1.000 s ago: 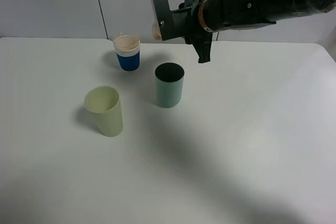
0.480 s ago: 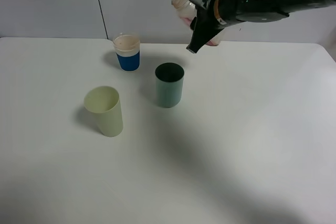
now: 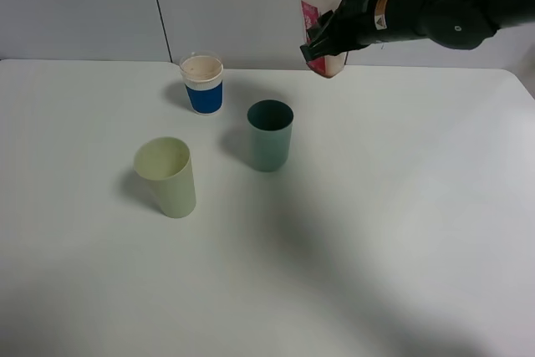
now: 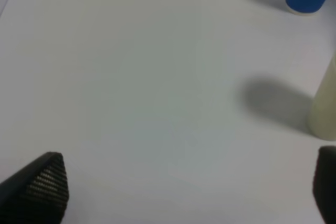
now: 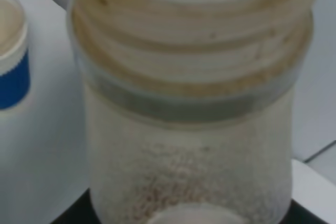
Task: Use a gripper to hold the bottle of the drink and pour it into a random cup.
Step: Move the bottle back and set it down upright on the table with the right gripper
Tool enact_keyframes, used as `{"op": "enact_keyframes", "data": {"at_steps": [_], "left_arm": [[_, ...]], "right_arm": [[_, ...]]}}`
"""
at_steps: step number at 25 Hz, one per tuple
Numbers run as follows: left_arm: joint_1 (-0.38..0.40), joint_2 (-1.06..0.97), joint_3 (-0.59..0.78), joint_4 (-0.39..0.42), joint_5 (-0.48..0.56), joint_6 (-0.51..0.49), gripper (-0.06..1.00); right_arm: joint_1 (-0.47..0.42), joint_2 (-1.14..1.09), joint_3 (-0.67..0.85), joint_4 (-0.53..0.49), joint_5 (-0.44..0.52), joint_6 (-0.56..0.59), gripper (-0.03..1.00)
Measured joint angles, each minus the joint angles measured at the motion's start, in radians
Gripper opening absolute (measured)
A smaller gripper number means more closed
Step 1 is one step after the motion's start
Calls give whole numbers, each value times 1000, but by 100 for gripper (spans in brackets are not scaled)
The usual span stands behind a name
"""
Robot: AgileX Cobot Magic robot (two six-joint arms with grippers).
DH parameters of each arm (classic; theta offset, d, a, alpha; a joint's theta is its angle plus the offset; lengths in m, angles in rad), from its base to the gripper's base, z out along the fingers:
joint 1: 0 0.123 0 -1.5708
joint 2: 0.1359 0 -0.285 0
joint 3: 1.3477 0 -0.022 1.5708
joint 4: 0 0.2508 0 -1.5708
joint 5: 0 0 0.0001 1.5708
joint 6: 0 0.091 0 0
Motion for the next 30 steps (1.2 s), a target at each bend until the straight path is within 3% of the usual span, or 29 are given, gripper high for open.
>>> {"op": "enact_keyframes", "data": {"at_steps": [6,11,30], "left_arm": [[0,0,0,0,0,0,93],[0,0,0,0,0,0,93],[0,0,0,0,0,0,93]], "right_arm": [[-27,0,126,322,-186,-226,36],[-29,25,173,456,-252,-305,36],[-29,201,180,487,-355,-320,36]]}}
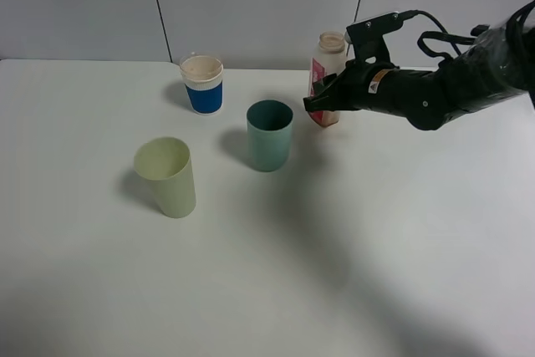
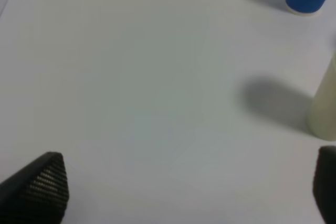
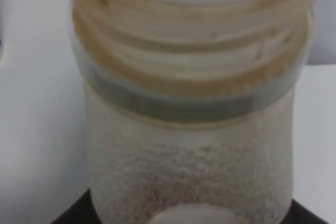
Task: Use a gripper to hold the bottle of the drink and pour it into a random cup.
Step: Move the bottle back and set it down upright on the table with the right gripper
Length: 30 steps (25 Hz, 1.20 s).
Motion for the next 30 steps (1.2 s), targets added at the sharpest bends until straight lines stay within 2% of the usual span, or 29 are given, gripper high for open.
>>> {"op": "enact_keyframes", "data": {"at_steps": [11,30], "left_arm": [[0,0,0,0,0,0,93],[0,0,0,0,0,0,93]], "right_arm": [[0,57,0,0,-67,-34,36],[0,58,-1,0,-43,-28,36]]}}
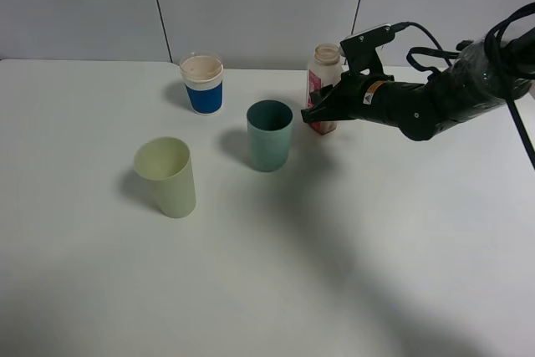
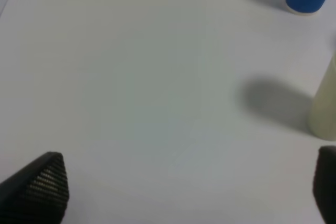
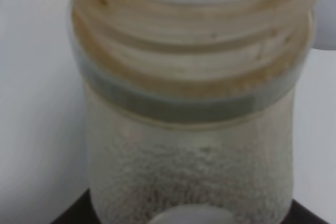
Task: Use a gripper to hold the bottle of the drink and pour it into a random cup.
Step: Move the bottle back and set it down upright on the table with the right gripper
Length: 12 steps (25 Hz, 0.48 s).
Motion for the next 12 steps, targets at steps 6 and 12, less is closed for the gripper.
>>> {"op": "enact_keyframes", "data": {"at_steps": [6,12], "left_arm": [[0,0,0,0,0,0,93],[0,0,0,0,0,0,93]], "right_arm": [[0,8,0,0,-15,0,36],[0,9,0,0,-20,0,36]]}}
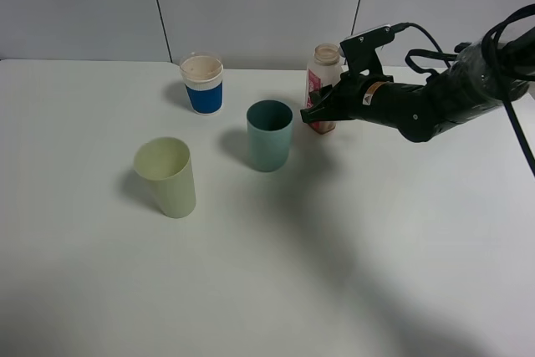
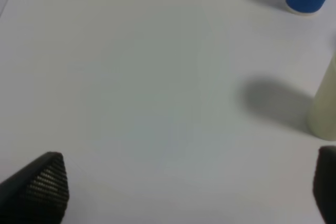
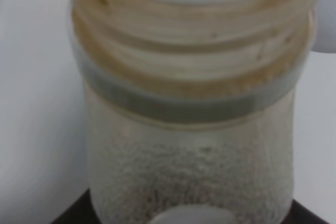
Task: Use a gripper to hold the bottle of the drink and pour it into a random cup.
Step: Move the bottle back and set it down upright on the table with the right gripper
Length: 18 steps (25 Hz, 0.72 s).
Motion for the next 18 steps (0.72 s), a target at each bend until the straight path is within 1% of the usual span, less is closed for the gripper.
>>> {"op": "enact_keyframes", "data": {"at_steps": [2,4,7,10,13,18], "left_arm": [[0,0,0,0,0,0,93],[0,0,0,0,0,0,93],[0,0,0,0,0,0,93],[0,0,0,0,0,0,93],[0,0,0,0,0,0,93],[0,0,0,0,0,0,93]], "right_arm": [[0,0,0,0,-2,1,36],[0,0,0,0,-2,1,43],[0,11,0,0,12,1,66],[0,12,0,0,6,-1,84],[0,12,0,0,2,-2,91],[0,11,0,0,5,-2,93]]}}
